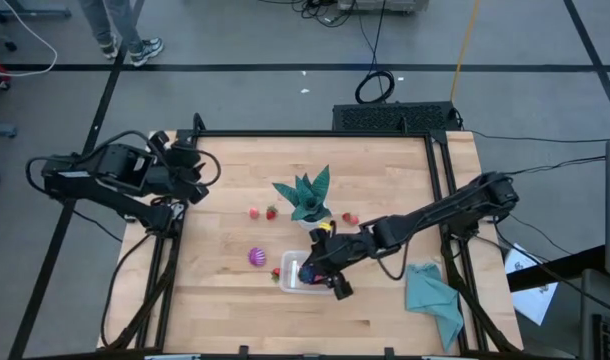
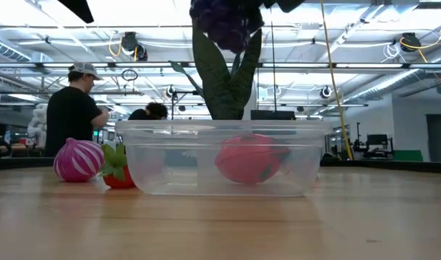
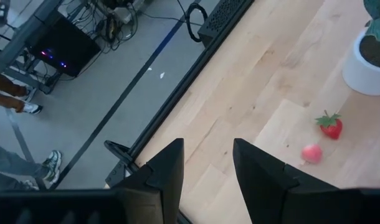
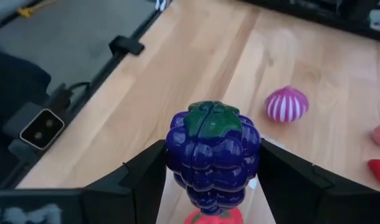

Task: Pick and placing Produce into tupperware
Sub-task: Put the purple grapes into the transparent bin

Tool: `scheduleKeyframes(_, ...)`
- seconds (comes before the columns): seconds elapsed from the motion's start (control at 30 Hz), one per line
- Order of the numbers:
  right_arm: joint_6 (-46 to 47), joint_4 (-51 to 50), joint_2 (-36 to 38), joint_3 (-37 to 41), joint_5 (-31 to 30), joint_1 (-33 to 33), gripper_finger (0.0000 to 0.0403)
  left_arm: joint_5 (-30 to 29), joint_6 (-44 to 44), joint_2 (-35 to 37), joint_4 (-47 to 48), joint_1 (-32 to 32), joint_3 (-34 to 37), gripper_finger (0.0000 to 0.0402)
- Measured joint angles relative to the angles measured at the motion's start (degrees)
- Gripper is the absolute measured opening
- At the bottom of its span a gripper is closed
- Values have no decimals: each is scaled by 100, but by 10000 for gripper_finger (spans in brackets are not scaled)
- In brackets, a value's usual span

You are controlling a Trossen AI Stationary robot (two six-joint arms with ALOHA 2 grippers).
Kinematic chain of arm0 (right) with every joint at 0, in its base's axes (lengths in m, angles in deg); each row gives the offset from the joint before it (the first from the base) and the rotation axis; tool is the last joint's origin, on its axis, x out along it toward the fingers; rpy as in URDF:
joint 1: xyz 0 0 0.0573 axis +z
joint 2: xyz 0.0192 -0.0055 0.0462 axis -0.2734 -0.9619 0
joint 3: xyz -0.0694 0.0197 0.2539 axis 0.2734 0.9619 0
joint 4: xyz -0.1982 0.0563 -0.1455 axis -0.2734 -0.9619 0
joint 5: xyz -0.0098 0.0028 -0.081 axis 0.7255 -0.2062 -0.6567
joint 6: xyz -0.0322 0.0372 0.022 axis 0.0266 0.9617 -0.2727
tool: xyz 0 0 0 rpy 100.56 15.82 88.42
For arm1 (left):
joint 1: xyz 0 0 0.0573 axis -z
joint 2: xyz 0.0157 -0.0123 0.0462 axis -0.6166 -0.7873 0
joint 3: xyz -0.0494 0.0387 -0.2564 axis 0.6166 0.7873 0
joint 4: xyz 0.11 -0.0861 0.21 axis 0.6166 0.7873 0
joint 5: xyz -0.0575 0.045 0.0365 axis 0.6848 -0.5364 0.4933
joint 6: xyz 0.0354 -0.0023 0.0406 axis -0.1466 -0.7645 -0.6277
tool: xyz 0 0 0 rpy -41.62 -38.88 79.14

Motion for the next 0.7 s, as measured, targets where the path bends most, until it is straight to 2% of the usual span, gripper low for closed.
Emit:
scheduleKeyframes(0.27,-96,-17,-686,-512,11,0,218,3,-15,-157,6,-22,0,145)
scheduleKeyframes(0.7,-63,-38,-1323,-527,-2,-110,218,5,-22,-212,11,-27,0,145)
